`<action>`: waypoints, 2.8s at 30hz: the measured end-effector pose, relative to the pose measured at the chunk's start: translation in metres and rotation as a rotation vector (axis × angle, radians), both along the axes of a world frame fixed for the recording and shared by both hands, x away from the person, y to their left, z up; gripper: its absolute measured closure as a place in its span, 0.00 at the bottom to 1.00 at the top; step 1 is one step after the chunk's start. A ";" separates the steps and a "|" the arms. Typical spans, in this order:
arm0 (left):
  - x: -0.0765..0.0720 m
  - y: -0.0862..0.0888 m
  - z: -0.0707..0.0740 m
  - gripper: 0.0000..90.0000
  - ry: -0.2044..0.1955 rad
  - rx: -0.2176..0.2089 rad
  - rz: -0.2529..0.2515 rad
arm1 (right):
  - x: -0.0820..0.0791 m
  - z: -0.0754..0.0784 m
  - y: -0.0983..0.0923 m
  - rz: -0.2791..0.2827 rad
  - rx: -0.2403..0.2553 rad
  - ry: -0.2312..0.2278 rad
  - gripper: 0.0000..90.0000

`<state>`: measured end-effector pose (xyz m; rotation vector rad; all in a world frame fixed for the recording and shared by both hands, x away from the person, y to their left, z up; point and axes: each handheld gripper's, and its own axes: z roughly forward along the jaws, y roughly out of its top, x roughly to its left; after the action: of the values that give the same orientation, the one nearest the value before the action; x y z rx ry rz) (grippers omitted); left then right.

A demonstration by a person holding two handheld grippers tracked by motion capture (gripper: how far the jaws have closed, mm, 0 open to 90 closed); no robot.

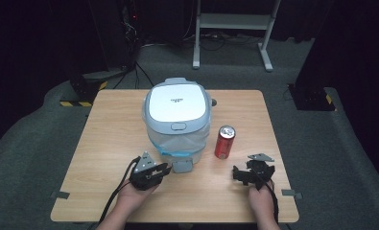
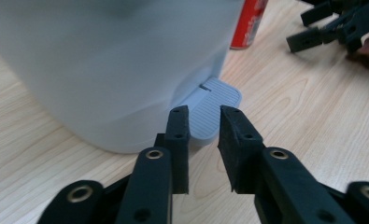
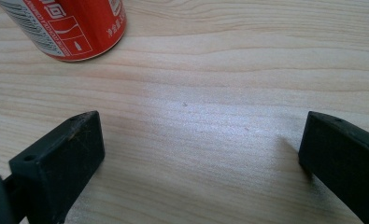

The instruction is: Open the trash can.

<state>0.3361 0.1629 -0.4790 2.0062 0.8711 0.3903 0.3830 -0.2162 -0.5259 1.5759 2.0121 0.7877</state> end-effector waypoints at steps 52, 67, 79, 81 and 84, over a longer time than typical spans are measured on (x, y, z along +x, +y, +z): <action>0.020 -0.045 -0.031 0.80 -0.031 0.044 0.003 | 0.000 0.000 0.000 0.020 -0.003 -0.003 0.00; 0.021 -0.042 -0.035 0.81 0.001 -0.007 0.027 | 0.000 0.000 0.000 0.021 -0.005 -0.003 0.00; 0.021 -0.045 -0.041 0.81 0.018 0.017 0.034 | 0.000 0.000 0.000 0.022 -0.005 -0.003 0.00; 0.022 -0.046 -0.041 0.81 0.022 0.017 0.042 | 0.000 0.000 0.000 0.020 -0.003 -0.002 0.00; 0.023 -0.047 -0.042 0.81 0.024 0.040 0.044 | -0.001 0.000 0.000 0.019 -0.003 -0.002 0.00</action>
<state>0.3587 0.1159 -0.5205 2.0349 0.9297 0.4122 0.3825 -0.2160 -0.5260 1.5559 2.0292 0.7930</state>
